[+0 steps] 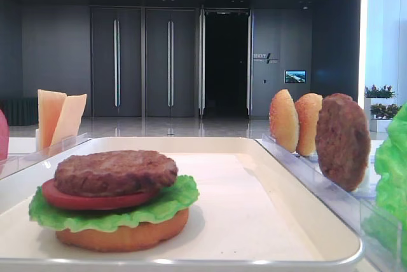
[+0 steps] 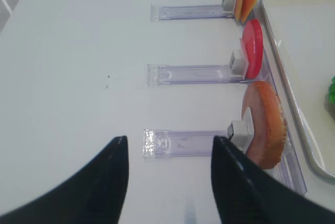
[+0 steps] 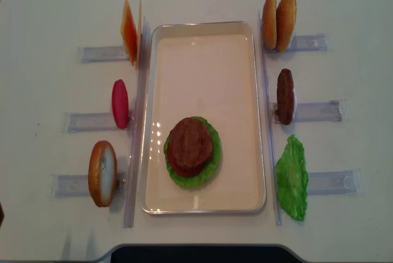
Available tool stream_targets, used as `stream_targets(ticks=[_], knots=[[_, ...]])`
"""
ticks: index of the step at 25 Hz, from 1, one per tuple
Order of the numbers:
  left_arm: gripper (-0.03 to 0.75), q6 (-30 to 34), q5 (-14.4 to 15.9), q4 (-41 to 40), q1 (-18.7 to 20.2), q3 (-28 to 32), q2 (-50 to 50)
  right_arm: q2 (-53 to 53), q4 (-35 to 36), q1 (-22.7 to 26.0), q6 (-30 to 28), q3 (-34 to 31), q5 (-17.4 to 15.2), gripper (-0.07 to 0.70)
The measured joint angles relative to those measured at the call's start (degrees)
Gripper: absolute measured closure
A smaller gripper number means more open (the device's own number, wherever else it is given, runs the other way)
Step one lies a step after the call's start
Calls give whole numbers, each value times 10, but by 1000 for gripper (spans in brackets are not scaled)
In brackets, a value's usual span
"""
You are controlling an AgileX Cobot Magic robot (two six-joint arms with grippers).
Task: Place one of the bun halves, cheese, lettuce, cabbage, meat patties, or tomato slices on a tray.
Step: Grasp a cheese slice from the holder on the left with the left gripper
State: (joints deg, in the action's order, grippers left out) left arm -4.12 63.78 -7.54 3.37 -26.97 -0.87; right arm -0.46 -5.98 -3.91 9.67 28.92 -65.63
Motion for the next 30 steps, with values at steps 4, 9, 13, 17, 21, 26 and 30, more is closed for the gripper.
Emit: stream_targets(ticks=[4,9,13,17,21,26,30], knots=[[325,0,0,0,0,0,0,0,0,0,0,0,0,328],[325,0,0,0,0,0,0,0,0,0,0,0,0,328],[325,0,0,0,0,0,0,0,0,0,0,0,0,328],[325,0,0,0,0,0,0,0,0,0,0,0,0,328],[325,0,0,0,0,0,0,0,0,0,0,0,0,328],[325,0,0,0,0,0,0,0,1,0,0,0,0,328],[325,0,0,-1,0,-1,0,0,1,0,0,0,0,328]])
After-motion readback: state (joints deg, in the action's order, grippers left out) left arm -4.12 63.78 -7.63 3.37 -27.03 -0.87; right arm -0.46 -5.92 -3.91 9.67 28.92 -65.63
